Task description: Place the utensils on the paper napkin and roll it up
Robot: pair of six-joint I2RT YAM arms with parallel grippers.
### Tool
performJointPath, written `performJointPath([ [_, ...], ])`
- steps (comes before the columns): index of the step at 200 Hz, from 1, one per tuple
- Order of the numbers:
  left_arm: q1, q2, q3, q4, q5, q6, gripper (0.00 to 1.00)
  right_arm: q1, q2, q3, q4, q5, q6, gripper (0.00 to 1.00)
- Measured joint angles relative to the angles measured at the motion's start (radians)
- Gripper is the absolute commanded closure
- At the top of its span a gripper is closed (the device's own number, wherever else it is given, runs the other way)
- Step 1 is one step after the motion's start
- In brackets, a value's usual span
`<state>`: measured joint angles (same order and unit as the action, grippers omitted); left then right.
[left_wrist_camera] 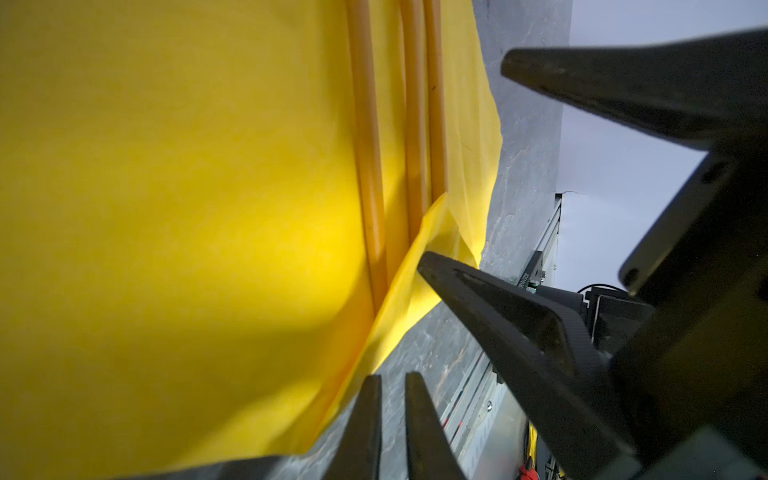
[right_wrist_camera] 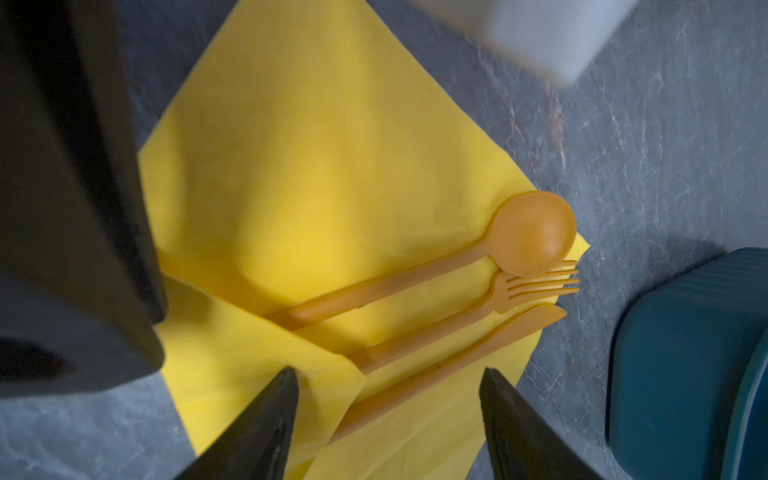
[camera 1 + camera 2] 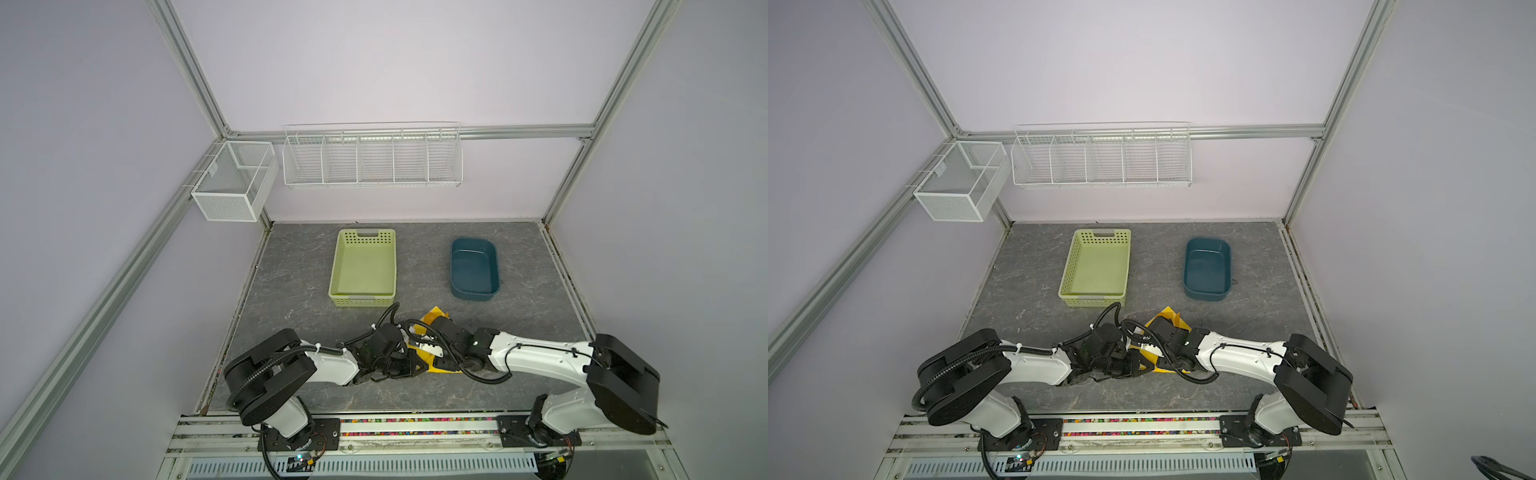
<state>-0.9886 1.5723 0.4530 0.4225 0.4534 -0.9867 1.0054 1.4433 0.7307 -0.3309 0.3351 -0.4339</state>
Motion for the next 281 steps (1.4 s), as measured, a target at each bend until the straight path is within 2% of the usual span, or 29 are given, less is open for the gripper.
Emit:
performJointPath([
  [38,0.0,0.004,0.0,0.0,-0.008,-0.008,0.88,-0.002,-0.007,-0.002,0.0,-0.011,0.028,0.27],
  [71,0.0,0.005,-0.001,-0.001,-0.011,-0.008,0.88,-0.003,-0.095,0.007,-0.009,-0.024,0.142,0.29],
  [94,0.0,0.006,-0.002,-0.001,-0.012,-0.008,0.88,-0.003,-0.18,0.028,-0.016,-0.034,0.304,0.35],
  [112,0.0,0.012,-0.002,-0.001,-0.013,-0.008,0.89,-0.005,-0.244,0.029,-0.026,-0.048,0.481,0.44],
  [154,0.0,0.021,-0.002,-0.001,-0.018,-0.009,0.89,-0.035,-0.355,-0.037,-0.056,-0.134,0.869,0.72],
  [187,0.0,0.023,-0.003,-0.001,-0.023,-0.016,0.9,-0.113,-0.428,-0.18,-0.037,-0.283,1.063,0.77],
  [235,0.0,0.029,-0.003,-0.001,-0.027,-0.023,0.9,-0.194,-0.458,-0.278,-0.008,-0.435,1.165,0.76],
  [281,0.0,0.032,-0.003,0.003,-0.026,-0.024,0.91,-0.225,-0.404,-0.293,0.025,-0.497,1.184,0.86],
])
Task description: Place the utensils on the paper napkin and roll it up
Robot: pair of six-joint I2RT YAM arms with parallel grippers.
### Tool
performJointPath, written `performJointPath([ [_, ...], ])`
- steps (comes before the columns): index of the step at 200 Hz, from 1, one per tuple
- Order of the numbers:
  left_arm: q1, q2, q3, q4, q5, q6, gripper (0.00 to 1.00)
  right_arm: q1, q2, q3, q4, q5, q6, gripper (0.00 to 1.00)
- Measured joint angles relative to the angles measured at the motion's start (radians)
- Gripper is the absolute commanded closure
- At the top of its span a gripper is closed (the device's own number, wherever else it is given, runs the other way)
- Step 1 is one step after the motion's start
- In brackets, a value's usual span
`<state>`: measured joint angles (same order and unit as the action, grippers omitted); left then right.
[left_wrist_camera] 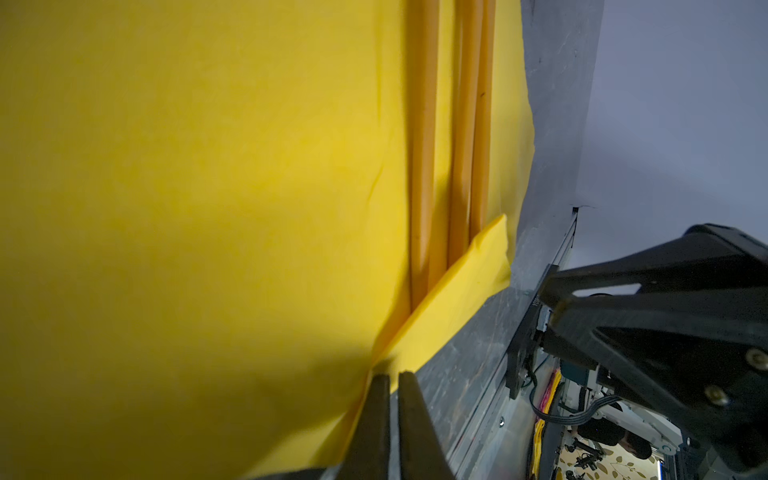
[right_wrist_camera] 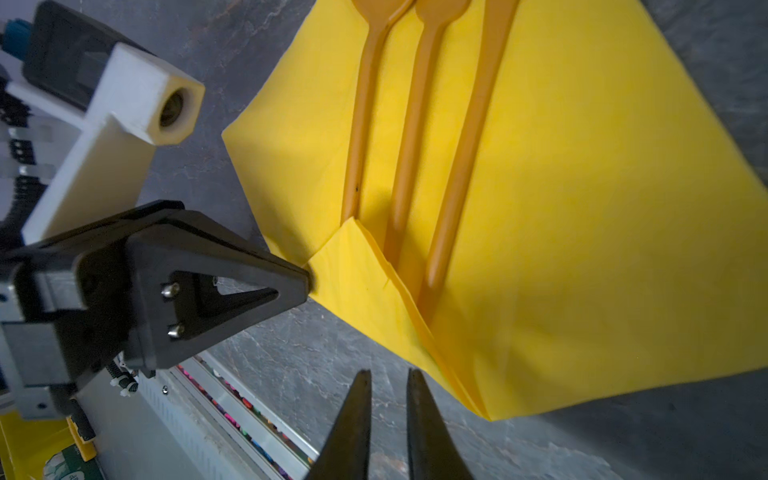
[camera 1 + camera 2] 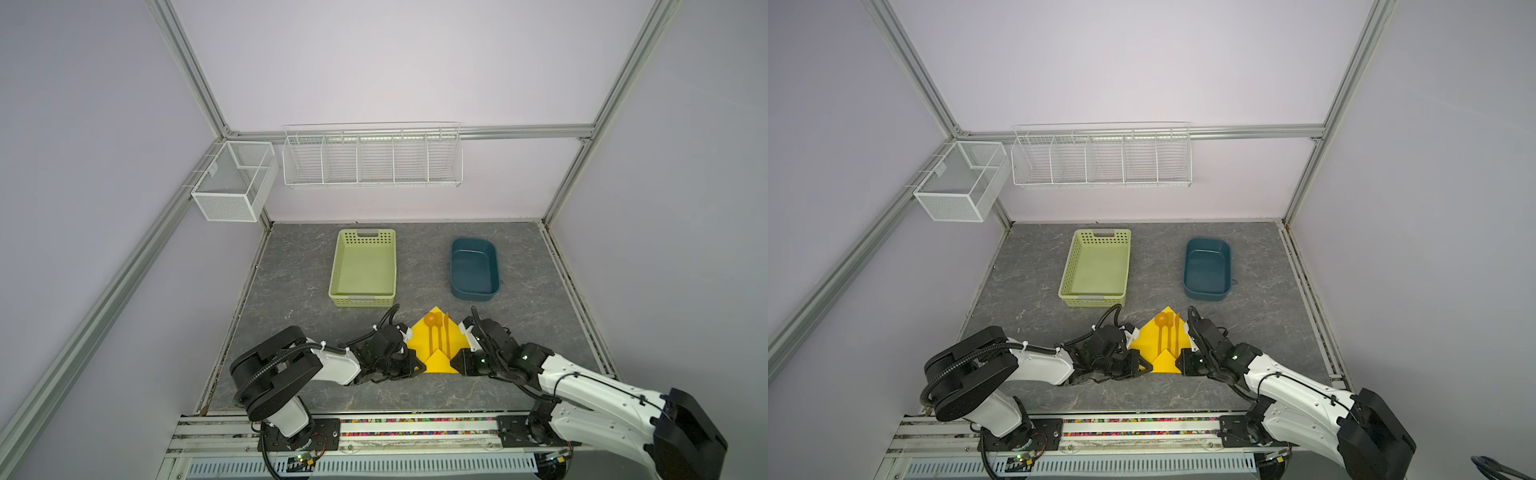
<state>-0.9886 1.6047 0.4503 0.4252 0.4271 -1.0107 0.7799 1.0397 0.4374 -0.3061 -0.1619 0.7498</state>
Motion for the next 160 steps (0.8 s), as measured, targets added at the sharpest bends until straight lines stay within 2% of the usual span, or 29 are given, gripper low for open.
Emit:
performJointPath([
  [47,0.0,0.002,0.0,0.004,0.0,0.0,0.91,-0.015,0.097,0.003,-0.015,0.005,0.002,0.9],
  [160,0.0,0.004,0.001,0.0,0.001,0.0,0.91,-0.023,0.159,0.021,-0.018,0.007,-0.006,0.93],
])
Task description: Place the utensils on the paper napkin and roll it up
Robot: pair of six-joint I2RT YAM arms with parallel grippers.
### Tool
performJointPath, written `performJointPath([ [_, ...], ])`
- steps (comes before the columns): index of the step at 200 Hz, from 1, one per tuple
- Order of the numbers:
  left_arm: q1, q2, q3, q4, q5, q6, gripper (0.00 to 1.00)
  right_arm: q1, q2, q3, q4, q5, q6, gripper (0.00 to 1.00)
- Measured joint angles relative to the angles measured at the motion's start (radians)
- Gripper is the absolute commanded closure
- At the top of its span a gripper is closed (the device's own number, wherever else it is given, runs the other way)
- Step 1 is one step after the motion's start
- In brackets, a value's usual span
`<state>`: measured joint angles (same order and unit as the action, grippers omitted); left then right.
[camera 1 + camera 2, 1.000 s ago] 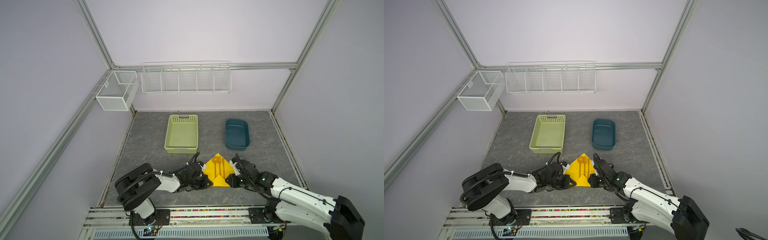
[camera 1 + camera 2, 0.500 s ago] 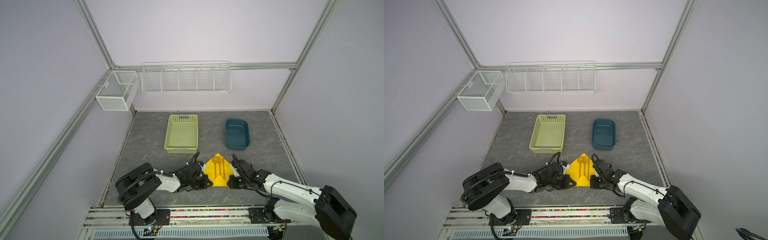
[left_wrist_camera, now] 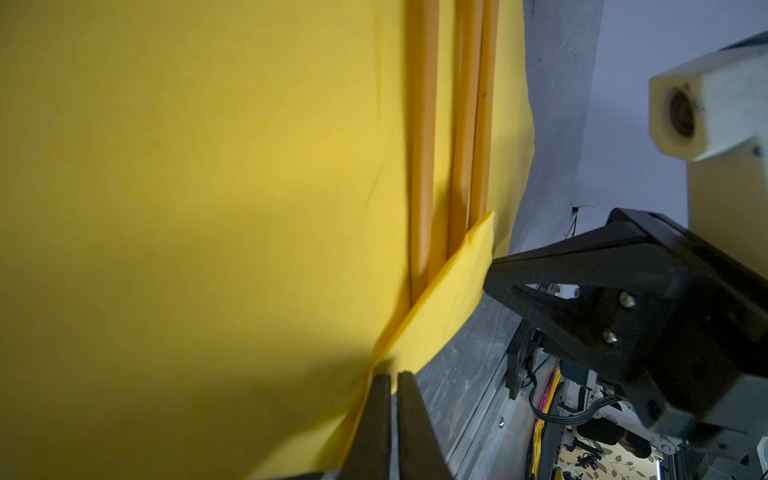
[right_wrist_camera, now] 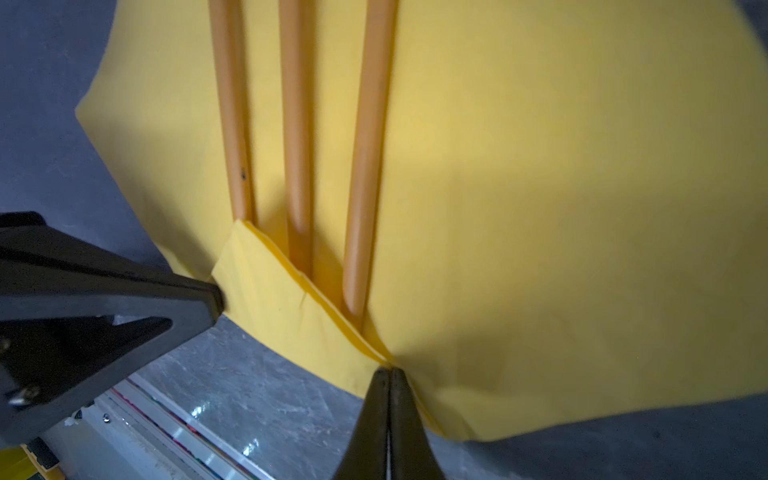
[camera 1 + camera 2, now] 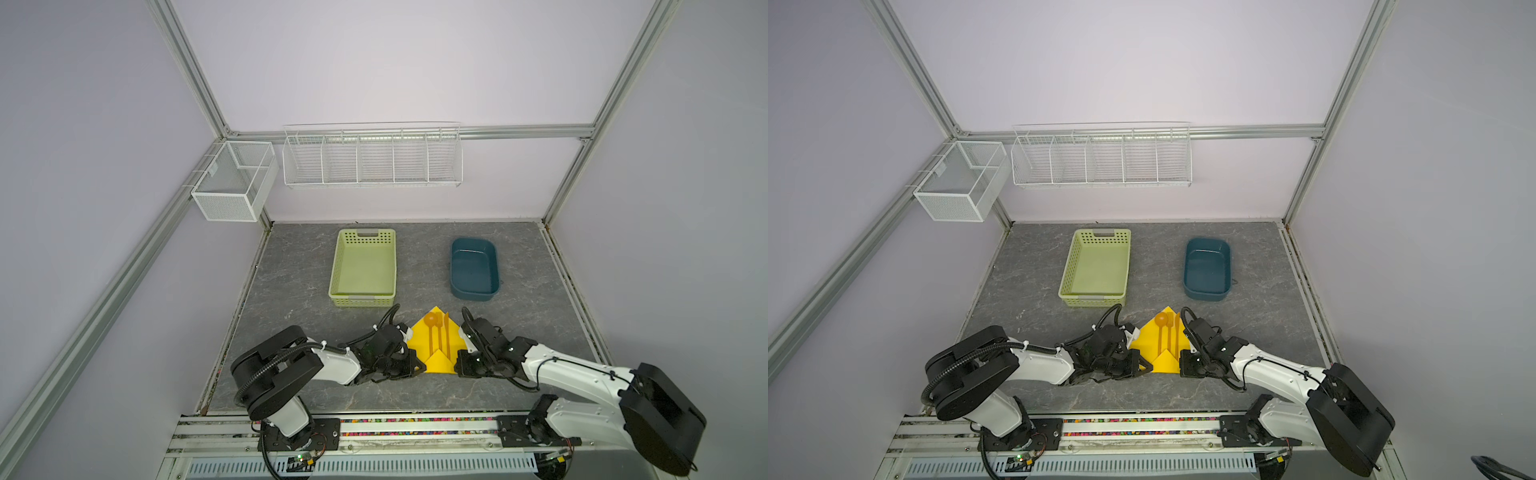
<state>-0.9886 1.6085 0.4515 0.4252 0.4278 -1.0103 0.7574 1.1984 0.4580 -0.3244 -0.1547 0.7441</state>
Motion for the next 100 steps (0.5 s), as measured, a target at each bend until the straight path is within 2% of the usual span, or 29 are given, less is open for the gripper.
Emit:
performJointPath([
  [100,0.0,-0.08,-0.047,-0.058,-0.022,0.0,0.91,0.032,0.093,0.05,0.042,-0.045,-0.011,0.94],
])
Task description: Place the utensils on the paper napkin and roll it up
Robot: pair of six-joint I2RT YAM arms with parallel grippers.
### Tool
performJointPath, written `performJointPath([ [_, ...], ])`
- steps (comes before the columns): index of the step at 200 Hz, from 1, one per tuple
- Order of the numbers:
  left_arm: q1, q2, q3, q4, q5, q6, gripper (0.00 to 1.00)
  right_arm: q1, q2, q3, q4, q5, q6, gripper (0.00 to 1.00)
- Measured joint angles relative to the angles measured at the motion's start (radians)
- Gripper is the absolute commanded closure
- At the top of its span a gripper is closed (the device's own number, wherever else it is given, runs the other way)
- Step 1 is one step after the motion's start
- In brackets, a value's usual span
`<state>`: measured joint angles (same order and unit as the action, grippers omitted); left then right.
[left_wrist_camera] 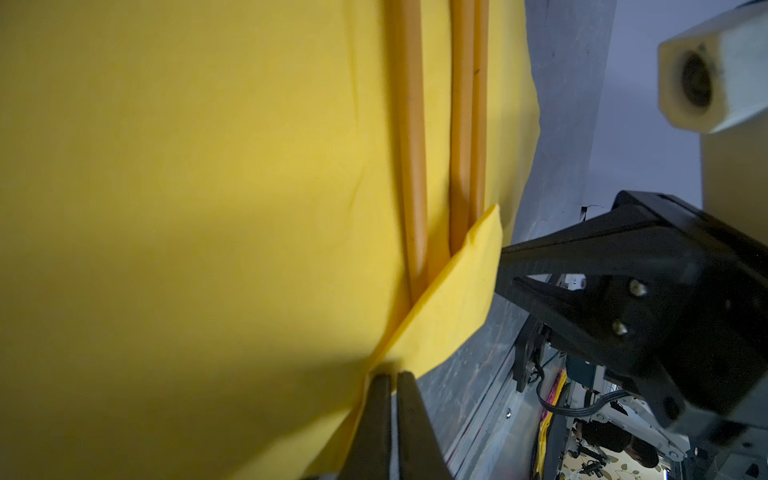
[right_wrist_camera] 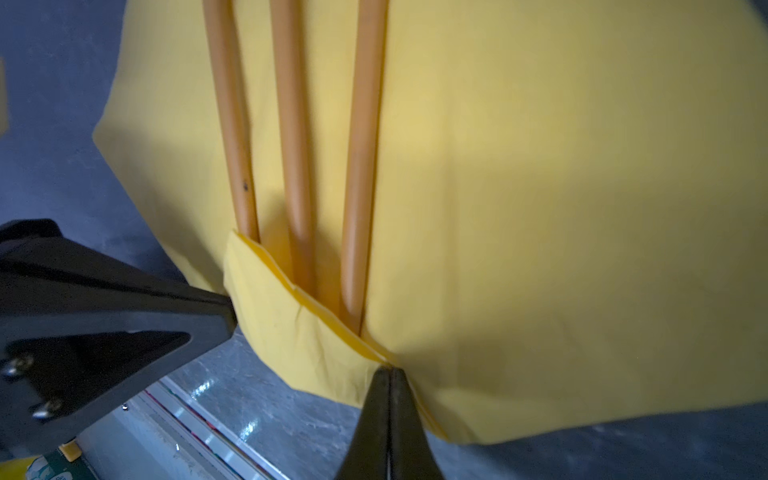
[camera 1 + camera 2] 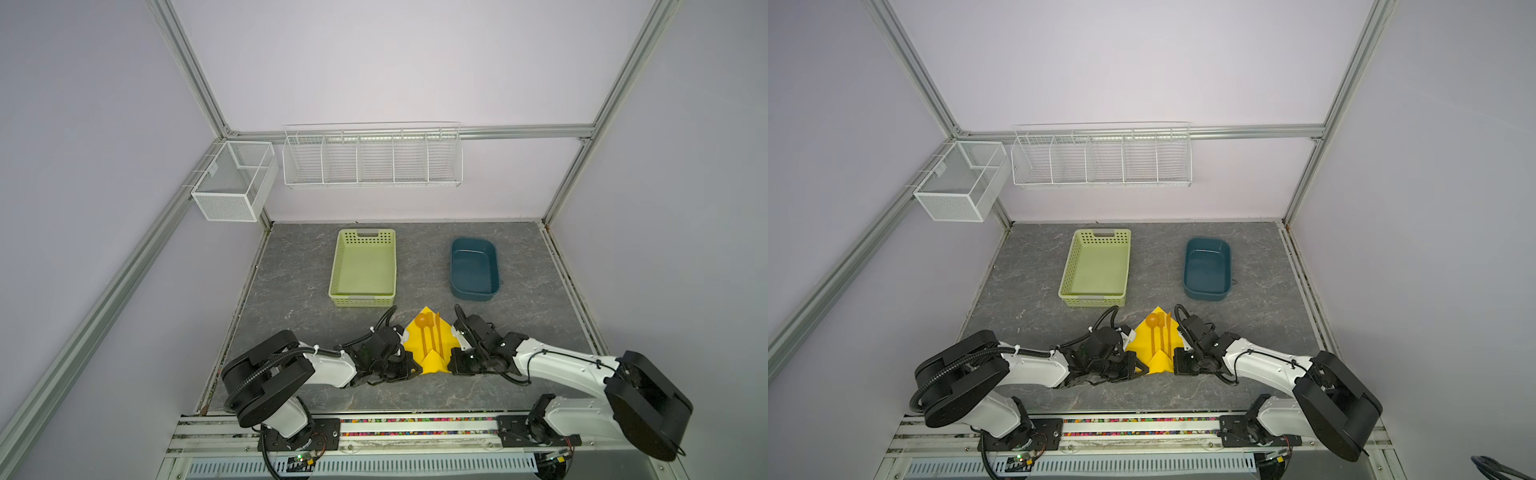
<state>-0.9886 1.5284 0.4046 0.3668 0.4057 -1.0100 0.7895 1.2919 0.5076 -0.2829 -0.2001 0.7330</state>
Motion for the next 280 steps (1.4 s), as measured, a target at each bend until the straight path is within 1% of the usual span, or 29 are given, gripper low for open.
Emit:
performJointPath([
  [41,0.0,-0.086,-0.036,-0.078,-0.025,0.002,0.91,0.04,0.011,0.003,0.017,0.001,0.013,0.94],
  [86,0.0,-0.162,-0.034,-0.203,-0.051,0.03,0.9,0.092,0.024,0.004,0.043,0.005,0.068,0.94],
  [117,0.0,-0.202,0.011,-0.303,-0.051,0.058,0.89,0.109,0.034,0.006,0.061,0.008,0.1,0.94],
  [147,-0.001,-0.225,0.06,-0.344,-0.051,0.074,0.91,0.116,0.035,0.009,0.062,0.015,0.111,0.94],
  [179,-0.002,-0.215,0.076,-0.357,-0.053,0.081,0.93,0.117,0.037,0.012,0.057,0.018,0.113,0.94],
  [237,-0.008,-0.123,0.081,-0.356,-0.043,0.084,0.95,0.118,0.042,0.02,0.048,0.02,0.113,0.94],
  [280,-0.008,-0.106,0.082,-0.343,-0.039,0.085,0.95,0.118,0.044,0.022,0.044,0.02,0.112,0.94],
])
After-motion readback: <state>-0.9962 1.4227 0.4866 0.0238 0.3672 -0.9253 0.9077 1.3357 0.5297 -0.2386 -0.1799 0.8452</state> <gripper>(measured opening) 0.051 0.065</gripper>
